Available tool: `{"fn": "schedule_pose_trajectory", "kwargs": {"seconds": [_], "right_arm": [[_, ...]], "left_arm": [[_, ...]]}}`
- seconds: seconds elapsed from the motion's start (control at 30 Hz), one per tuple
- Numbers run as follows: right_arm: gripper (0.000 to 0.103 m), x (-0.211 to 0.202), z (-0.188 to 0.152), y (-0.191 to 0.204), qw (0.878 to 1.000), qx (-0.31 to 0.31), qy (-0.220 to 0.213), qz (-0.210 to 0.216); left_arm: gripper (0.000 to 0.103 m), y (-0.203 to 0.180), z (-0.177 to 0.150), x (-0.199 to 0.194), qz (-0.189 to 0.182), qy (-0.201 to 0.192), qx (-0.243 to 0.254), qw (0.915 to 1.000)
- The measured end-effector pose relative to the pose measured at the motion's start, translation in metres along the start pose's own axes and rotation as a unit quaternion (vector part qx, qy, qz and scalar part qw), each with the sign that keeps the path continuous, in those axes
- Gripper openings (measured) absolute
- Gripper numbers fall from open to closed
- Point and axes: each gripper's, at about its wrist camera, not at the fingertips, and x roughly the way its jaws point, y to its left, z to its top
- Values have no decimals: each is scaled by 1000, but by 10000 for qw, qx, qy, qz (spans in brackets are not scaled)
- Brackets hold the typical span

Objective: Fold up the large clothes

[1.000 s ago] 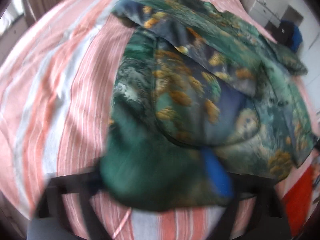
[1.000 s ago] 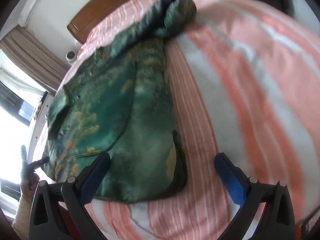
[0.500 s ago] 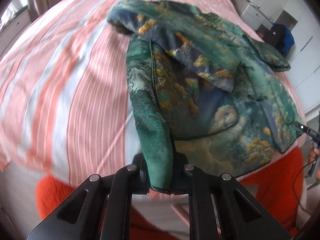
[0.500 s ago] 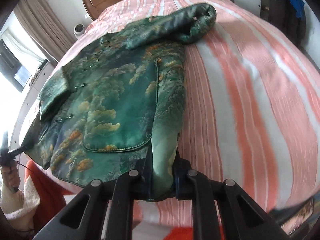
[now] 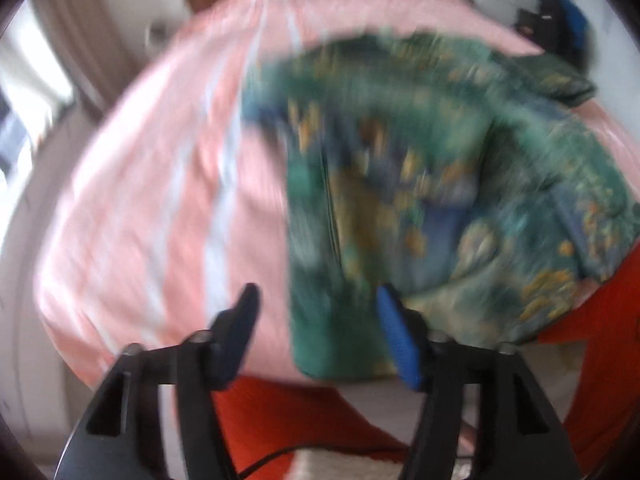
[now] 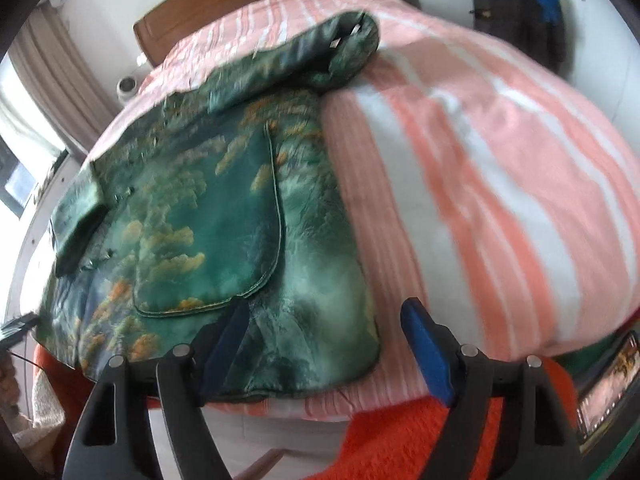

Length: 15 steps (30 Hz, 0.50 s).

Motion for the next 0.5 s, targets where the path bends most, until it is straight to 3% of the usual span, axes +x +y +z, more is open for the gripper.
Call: {"fn": "schedule_pose_trajectory", "kwargs": {"seconds": [0.07,0.13,0.2,0.27,0.37,0.43,0.47,0.5], "right_arm": [[78,-18,-6,3,9995,-98,-222,-205],[78,-30,-7,11,9981,-209,-459,-347],[78,-36,-9,22,9974,-231,-591,-330],[78,-36,-10,36,9972,-296,-656,-202],[78,-33,-18,56,9972,-352,-665,9],[78,-35,-30,64,9969,-441,-642,70],[78,-37,-37,67,9966,-517,-641,58],[78,-38,-43,73,9957,-658,-654,4]], "left_arm": [[97,-12,27,-24,-154,-515,510,9972],[99,-36,43,-29,-389,-775,1105,9901],[100,-68,55,-11,-381,-836,1800,9794],[100,-99,68,33,-281,-622,2259,9718],[100,-123,79,105,-290,36,2250,9739],[86,-119,81,136,-302,273,1977,9794],[73,-109,83,137,-542,293,1720,9832],[40,-98,86,132,-813,265,1422,9861]]}}
